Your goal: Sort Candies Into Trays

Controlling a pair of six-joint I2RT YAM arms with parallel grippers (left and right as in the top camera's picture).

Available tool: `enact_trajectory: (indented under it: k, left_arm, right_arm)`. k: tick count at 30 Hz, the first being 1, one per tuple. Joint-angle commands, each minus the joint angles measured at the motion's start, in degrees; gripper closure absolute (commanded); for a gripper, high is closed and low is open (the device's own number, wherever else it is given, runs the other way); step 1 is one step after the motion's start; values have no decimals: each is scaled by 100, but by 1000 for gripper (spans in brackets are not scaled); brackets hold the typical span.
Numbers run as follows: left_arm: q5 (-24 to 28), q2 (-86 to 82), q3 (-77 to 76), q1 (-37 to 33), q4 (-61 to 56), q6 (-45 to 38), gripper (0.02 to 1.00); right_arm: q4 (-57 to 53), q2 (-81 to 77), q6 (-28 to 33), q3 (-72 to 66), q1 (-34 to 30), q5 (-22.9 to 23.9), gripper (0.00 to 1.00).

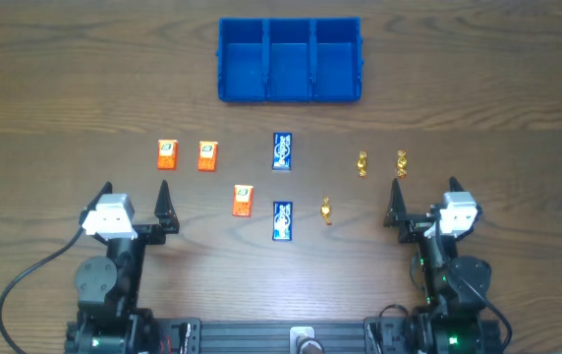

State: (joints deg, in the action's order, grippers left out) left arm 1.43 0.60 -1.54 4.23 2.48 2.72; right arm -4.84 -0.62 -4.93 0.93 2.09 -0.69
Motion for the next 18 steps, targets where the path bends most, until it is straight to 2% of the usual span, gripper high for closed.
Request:
enact_trajectory:
  k: [1,3,5,8,10,13,15,18]
  left_arm:
    - [-72,-39,127,-15,205,-61,23]
    - [166,-39,37,-15,166,181,20]
    - [195,227,-407,-76,317,267,20]
    - [203,2024,-1934,-251,726,256,20]
    - [201,4216,-3681,-249,1467,105,20]
    - [205,6098,-4955,-245,2118,74,20]
    - [426,7534,-5687,-229,2402,-138,20]
    - [610,8835,-5995,-229,2430,-380,23]
  right_arm:
    - [9,46,52,-46,9,-31,3]
    - [9,46,52,-46,9,-31,3]
    - [9,46,52,-46,9,-31,3]
    - [9,46,52,-46,9,-31,3]
    - [9,46,52,-46,9,-33,3]
    - [9,46,52,-46,9,-31,1]
    - [9,46,52,-46,9,-33,3]
    - [9,46,52,-46,9,-31,3]
